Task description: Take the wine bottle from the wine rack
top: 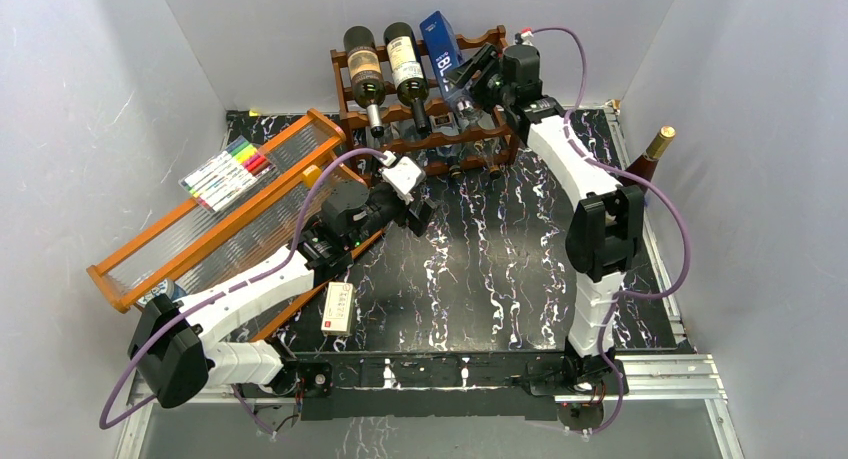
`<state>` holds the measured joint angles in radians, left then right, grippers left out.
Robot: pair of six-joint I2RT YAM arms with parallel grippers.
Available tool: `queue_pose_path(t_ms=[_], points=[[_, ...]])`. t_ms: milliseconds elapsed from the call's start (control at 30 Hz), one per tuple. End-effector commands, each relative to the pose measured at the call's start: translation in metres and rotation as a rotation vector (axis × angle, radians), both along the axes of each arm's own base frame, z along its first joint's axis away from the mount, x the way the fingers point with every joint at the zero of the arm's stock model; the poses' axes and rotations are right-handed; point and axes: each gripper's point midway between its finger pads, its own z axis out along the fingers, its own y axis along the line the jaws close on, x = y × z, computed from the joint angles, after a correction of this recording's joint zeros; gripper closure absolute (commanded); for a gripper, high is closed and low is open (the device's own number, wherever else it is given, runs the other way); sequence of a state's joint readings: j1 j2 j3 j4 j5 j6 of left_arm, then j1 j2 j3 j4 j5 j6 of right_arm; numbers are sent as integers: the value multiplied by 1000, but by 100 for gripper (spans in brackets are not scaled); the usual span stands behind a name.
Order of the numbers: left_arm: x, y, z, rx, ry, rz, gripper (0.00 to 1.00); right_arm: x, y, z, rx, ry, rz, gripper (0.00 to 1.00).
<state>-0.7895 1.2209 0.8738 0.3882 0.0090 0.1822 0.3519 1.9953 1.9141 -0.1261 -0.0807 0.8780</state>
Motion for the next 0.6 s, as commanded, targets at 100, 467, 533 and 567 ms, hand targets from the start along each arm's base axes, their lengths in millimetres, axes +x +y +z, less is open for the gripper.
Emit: queue_pose_path(t_ms=[100, 467, 533, 567], points=[[-4, -6, 16, -35, -25, -27, 2, -16, -21, 120, 292, -264, 43, 75], [-5, -6, 17, -36, -25, -34, 2, -30, -32, 149, 396, -327, 69, 77], [-6, -7, 18, -38, -24, -36, 2, -33, -36, 155, 416, -349, 72, 78], [-6, -7, 18, -38, -23, -38, 2, -35, -38, 156, 424, -355, 72, 79]])
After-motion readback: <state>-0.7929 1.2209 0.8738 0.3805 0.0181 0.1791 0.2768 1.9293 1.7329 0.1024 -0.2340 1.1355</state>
